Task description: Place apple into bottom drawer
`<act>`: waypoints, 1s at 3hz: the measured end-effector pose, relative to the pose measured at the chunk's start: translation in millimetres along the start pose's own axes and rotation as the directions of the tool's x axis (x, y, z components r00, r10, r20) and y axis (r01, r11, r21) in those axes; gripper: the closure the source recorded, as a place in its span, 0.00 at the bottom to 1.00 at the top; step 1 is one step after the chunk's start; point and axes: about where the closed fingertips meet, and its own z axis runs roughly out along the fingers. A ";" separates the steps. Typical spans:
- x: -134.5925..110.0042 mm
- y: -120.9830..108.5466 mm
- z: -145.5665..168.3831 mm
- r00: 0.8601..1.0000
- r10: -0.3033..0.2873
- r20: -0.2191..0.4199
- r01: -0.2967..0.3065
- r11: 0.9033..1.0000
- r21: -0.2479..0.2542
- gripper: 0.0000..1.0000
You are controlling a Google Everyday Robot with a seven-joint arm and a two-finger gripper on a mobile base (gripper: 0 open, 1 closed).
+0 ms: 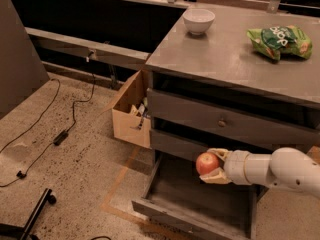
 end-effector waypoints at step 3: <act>25.9 -3.5 18.6 1.000 0.024 -0.016 -0.023 0.996 0.085 1.00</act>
Offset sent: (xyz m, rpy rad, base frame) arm 0.0120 -0.0059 -0.0005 -0.0143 -0.0443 -0.0468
